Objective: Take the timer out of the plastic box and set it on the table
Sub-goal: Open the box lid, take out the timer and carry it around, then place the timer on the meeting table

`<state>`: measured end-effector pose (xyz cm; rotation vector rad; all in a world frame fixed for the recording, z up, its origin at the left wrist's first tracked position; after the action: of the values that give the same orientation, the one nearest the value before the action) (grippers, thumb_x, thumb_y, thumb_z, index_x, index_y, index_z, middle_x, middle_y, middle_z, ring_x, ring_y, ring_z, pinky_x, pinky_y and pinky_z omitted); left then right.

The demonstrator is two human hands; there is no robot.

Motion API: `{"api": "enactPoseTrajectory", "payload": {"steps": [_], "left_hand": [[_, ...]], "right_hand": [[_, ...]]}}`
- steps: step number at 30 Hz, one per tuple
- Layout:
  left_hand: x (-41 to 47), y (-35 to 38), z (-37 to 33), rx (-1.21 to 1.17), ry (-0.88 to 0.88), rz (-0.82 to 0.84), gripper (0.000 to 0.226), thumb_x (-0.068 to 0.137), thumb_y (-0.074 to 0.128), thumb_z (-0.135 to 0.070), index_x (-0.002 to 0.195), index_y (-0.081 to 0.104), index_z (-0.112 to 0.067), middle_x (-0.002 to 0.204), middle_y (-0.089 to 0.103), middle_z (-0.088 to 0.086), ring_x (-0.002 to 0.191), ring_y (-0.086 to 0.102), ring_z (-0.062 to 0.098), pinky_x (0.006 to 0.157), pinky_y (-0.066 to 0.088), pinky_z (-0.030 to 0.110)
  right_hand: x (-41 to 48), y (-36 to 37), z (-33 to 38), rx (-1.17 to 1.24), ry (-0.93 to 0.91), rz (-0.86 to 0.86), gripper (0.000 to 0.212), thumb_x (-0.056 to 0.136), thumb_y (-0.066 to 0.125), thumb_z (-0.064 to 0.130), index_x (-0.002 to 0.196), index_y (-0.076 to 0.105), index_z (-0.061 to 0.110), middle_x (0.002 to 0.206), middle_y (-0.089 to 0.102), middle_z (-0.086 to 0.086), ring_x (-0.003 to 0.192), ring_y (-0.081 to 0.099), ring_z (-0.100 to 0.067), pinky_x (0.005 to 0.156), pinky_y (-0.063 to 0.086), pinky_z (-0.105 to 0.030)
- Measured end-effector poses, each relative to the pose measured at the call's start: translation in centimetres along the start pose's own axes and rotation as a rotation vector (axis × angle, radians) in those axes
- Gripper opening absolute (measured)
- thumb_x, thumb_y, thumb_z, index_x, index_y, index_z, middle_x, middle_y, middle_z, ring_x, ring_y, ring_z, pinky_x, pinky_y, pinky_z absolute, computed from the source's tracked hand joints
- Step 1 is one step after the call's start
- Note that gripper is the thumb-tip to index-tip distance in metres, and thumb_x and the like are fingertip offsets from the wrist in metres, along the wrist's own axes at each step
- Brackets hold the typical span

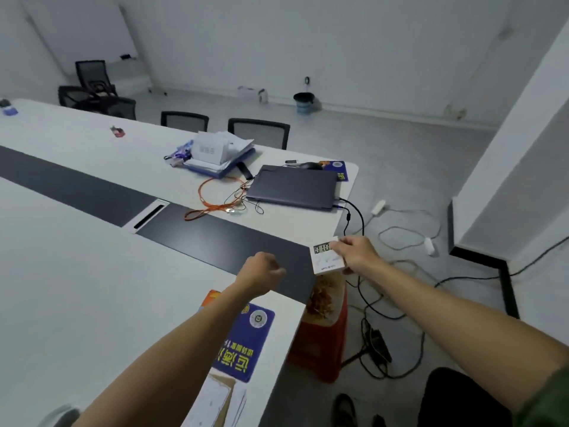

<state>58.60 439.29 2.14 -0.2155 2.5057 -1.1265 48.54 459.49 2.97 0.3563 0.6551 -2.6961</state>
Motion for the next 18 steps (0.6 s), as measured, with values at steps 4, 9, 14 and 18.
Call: {"api": "enactPoseTrajectory", "payload": {"steps": [4,9,14,18], "left_hand": [[3.6,-1.9,-0.3,-0.245,-0.091,-0.061,0.016,0.093,0.062,-0.022,0.096,0.069,-0.008,0.088,0.07,0.008,0.08,0.067,0.021,0.073,0.057,0.034],[5.8,-3.5,-0.3,-0.649,-0.219,-0.131,0.016,0.098,0.055,-0.025,0.098,0.066,-0.014,0.091,0.071,0.006,0.08,0.069,0.02,0.074,0.058,0.032],[5.6,-5.0,2.0,-0.891,-0.323,-0.238,0.016,0.095,0.061,-0.023,0.104,0.066,-0.011,0.094,0.071,0.011,0.076,0.068,0.02,0.062,0.059,0.024],[4.9,-6.6,4.2,-0.974,-0.357,-0.276,0.016,0.092,0.065,-0.014,0.108,0.065,-0.01,0.099,0.07,0.018,0.081,0.066,0.026,0.066,0.06,0.025]], "right_hand": [[5.0,1.9,2.9,0.071,0.009,0.169,0.017,0.094,0.061,0.023,0.085,0.065,0.009,0.08,0.071,-0.007,0.065,0.066,-0.018,0.053,0.053,-0.03],[9.0,5.2,5.6,0.161,0.091,0.463,0.024,0.096,0.059,0.024,0.106,0.067,0.002,0.094,0.075,-0.012,0.076,0.07,-0.02,0.064,0.057,-0.033],[10.2,9.8,6.9,0.14,0.125,0.639,0.031,0.095,0.06,0.025,0.114,0.066,0.0,0.1,0.073,-0.016,0.082,0.068,-0.023,0.06,0.053,-0.028],[9.9,12.1,8.8,0.082,0.025,0.737,0.034,0.093,0.064,0.024,0.121,0.06,0.005,0.101,0.072,-0.011,0.083,0.071,-0.022,0.061,0.055,-0.028]]}}
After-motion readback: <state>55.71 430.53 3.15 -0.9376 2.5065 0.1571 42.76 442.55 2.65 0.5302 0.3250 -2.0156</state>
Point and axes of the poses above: each hand's wrist, its own x-axis towards the middle knuckle, its own y-axis out of the palm, z = x × y, the point moved 7 cm from there along x, towards the middle knuckle
